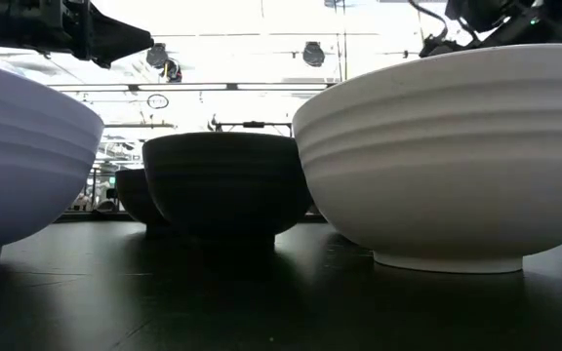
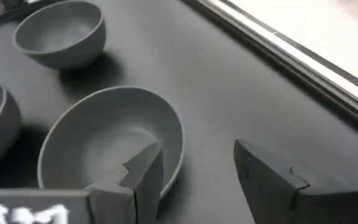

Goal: Nest bowls inside each other
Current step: Stack the top right black bowl on top of the bottom black bowl

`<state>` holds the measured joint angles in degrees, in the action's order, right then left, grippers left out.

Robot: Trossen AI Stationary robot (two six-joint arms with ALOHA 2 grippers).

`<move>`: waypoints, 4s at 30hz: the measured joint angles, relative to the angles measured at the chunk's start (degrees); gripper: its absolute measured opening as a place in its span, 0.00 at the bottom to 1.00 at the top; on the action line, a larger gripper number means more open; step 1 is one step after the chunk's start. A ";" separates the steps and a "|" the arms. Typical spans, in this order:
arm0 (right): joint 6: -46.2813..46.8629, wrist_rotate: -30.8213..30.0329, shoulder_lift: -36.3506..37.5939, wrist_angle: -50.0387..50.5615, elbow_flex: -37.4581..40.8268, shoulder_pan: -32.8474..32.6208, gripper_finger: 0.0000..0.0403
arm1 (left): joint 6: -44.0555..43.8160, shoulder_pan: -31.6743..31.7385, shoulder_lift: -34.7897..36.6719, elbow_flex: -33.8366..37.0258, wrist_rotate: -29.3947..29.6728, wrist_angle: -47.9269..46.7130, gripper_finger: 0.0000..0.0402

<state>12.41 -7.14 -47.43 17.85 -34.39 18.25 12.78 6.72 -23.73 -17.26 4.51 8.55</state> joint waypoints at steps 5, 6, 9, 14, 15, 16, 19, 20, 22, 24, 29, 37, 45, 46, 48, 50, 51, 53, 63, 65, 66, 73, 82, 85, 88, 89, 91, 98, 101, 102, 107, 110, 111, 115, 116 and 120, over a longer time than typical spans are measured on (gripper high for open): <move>2.68 2.44 -1.45 0.37 0.00 2.04 0.46 | 0.00 0.00 0.00 0.00 0.00 -0.06 0.34; 3.64 2.96 -1.76 0.83 -0.02 2.82 0.46 | 0.00 0.00 0.00 0.00 -0.01 -0.06 0.34; 5.82 5.79 -3.31 2.35 -0.02 5.24 0.46 | 0.16 0.00 0.00 0.00 -0.02 -0.04 0.34; 6.01 9.38 -6.81 2.62 -0.92 8.45 0.46 | 0.23 0.00 0.00 0.01 -0.02 -0.04 0.34; 5.92 10.27 -7.68 2.62 -1.48 8.95 0.46 | 0.31 0.00 0.00 0.01 -0.02 -0.04 0.34; 5.65 10.71 -8.61 2.98 -2.30 9.29 0.46 | 0.39 0.00 0.00 0.01 -0.02 -0.04 0.34; 4.62 12.63 -11.56 3.90 -5.21 9.50 0.46 | 0.44 0.00 0.00 0.02 -0.02 -0.11 0.34; 4.33 13.31 -12.71 4.19 -6.23 9.49 0.46 | 0.44 0.00 0.00 0.01 -0.02 -0.12 0.34; 3.52 13.43 -15.35 5.91 -8.83 9.48 0.47 | 0.44 0.00 0.00 0.02 -0.02 -0.29 0.34; 2.64 12.82 -18.19 9.16 -11.95 9.48 0.47 | 0.32 -0.01 0.00 0.02 -0.02 -0.39 0.34; 1.22 11.63 -24.86 18.07 -18.35 9.45 0.47 | 0.26 0.00 0.00 0.02 -0.04 -1.32 0.34; -0.66 12.06 -30.09 23.72 -24.19 7.98 0.47 | 0.13 -0.02 0.00 0.02 -0.04 -1.57 0.34; 0.51 15.05 -32.35 23.50 -24.44 6.57 0.48 | 0.07 -0.02 0.00 0.02 -0.07 -1.57 0.34; 0.58 15.00 -32.55 23.61 -24.44 6.57 0.48 | 0.07 -0.02 0.00 0.02 -0.07 -1.57 0.34; 0.99 14.93 -33.10 23.54 -24.44 6.59 0.49 | 0.07 -0.02 0.00 0.02 -0.07 -1.57 0.34; 1.05 14.89 -33.75 23.68 -24.44 6.59 0.51 | 0.07 -0.02 0.00 0.02 -0.07 -1.57 0.34; 1.05 14.89 -34.17 23.54 -24.44 6.59 0.51 | 0.07 -0.02 0.00 0.02 -0.07 -1.57 0.34; 1.29 14.94 -35.56 23.59 -24.44 6.57 0.52 | 0.07 -0.02 0.00 0.02 -0.08 -1.57 0.34; -0.24 15.05 -39.66 23.56 -24.39 6.40 0.52 | 0.20 -0.02 0.00 0.02 -0.07 -1.55 0.34; -0.76 14.93 -39.62 23.23 -24.39 6.40 0.51 | 0.21 -0.02 0.00 0.02 -0.09 -1.57 0.34; -0.79 14.94 -39.64 22.95 -24.39 6.40 0.51 | 0.22 -0.02 0.00 0.04 -0.07 -1.59 0.34; -1.10 15.00 -39.62 22.03 -24.39 6.40 0.43 | 0.22 -0.02 0.00 0.04 -0.08 -2.11 0.34; -1.34 15.00 -39.62 20.56 -24.37 6.40 0.25 | 0.20 -0.02 0.00 0.04 -0.09 -2.82 0.34; -1.43 15.02 -39.62 20.54 -24.37 6.40 0.19 | 0.18 -0.02 0.00 0.04 -0.09 -2.82 0.34; -1.60 15.05 -39.62 20.54 -24.37 6.40 0.14 | 0.22 -0.02 0.00 0.04 -0.09 -2.82 0.34; -1.64 15.05 -39.62 20.56 -24.37 6.40 0.12 | 0.22 -0.02 0.00 0.04 -0.09 -2.82 0.34; -1.98 15.30 -39.62 20.58 -24.37 6.40 0.10 | 0.22 -0.02 0.00 0.04 -0.09 -2.79 0.34; -2.99 18.19 -41.27 21.20 -24.37 6.38 0.01 | 0.22 -0.02 0.00 0.04 -0.09 -2.81 0.34; -3.07 18.39 -42.32 21.09 -24.40 6.45 0.01 | 0.22 -0.02 0.00 0.04 -0.09 -2.82 0.34; -3.18 18.39 -42.44 21.00 -24.41 6.55 0.01 | 0.20 0.00 0.00 0.04 -0.07 -2.78 0.34; -3.95 18.36 -42.35 19.99 -24.40 6.81 0.01 | 0.17 -0.01 0.00 0.04 -0.07 -2.84 0.34; -4.11 18.01 -42.21 19.89 -24.37 6.86 0.01 | 0.00 0.00 0.00 0.04 -0.09 -2.88 0.34; -4.13 17.99 -42.22 19.91 -24.37 6.86 0.01 | -0.02 0.00 0.00 0.04 -0.07 -2.92 0.34; -4.33 17.81 -42.22 20.59 -24.83 6.86 0.00 | -0.04 -0.02 0.00 0.04 -0.08 -2.93 0.34; -4.57 17.71 -42.24 20.98 -25.32 6.86 0.00 | -0.08 0.00 0.00 0.04 -0.07 -2.95 0.34; -5.67 15.87 -42.34 23.69 -28.96 6.50 0.00 | -0.28 -0.02 0.00 0.04 -0.09 -2.99 0.34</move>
<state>6.74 8.73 -89.77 41.55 -63.35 24.74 12.50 6.70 -23.73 -17.21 4.43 5.56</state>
